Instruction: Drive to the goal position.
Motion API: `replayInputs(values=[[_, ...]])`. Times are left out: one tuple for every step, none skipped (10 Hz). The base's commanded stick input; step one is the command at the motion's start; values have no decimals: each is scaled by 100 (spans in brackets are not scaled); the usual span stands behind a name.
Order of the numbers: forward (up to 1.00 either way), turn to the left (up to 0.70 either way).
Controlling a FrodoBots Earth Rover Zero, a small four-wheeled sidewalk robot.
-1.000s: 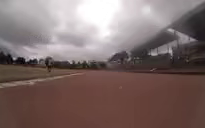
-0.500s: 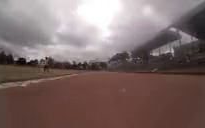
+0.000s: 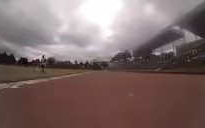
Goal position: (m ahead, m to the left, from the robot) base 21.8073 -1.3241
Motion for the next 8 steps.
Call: replayInputs(values=[[100,0],[100,0],[100,0],[100,0],[100,0],[100,-14],[100,-27],[100,-27]])
